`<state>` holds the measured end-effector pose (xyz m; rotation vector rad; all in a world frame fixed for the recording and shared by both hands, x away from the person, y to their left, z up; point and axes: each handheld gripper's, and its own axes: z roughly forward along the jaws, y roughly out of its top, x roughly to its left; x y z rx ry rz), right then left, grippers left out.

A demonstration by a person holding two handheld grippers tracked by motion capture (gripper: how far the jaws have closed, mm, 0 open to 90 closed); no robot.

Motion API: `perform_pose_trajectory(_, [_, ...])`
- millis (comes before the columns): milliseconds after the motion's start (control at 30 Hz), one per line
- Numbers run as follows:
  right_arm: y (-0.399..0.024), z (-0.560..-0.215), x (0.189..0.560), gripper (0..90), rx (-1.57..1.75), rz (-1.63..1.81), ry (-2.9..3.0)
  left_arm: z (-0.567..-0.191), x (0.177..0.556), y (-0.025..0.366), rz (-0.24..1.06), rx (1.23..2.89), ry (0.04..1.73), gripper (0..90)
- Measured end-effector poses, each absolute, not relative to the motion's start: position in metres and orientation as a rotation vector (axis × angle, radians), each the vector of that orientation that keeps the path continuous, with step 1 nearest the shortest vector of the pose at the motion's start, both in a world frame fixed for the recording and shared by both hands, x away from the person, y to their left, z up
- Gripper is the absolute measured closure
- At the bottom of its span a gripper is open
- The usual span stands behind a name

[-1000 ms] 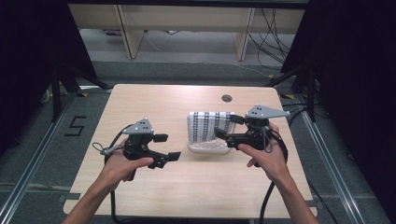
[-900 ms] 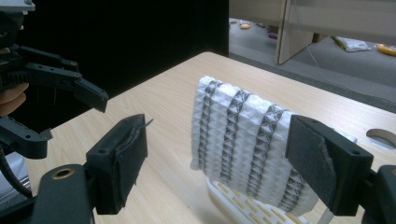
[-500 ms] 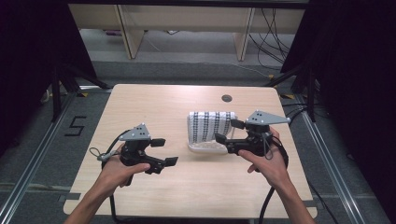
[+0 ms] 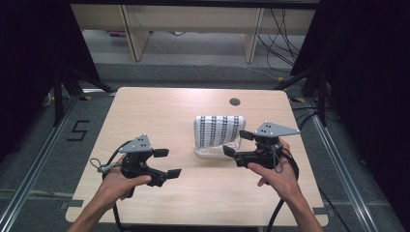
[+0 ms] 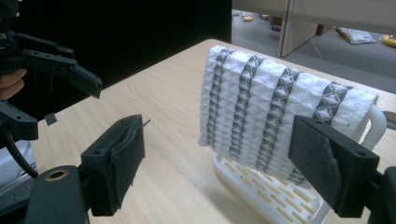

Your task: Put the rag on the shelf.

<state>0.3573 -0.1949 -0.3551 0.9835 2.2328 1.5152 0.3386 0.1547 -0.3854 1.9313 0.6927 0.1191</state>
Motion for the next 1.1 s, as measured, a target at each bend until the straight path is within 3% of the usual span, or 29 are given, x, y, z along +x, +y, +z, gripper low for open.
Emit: perform_pose_trajectory(1100, [-0.2,-0.379,0.346,19.4,1.008,1.483,2.269,-0.412,0.321,0.171,0.1,1.904,0.721,15.2])
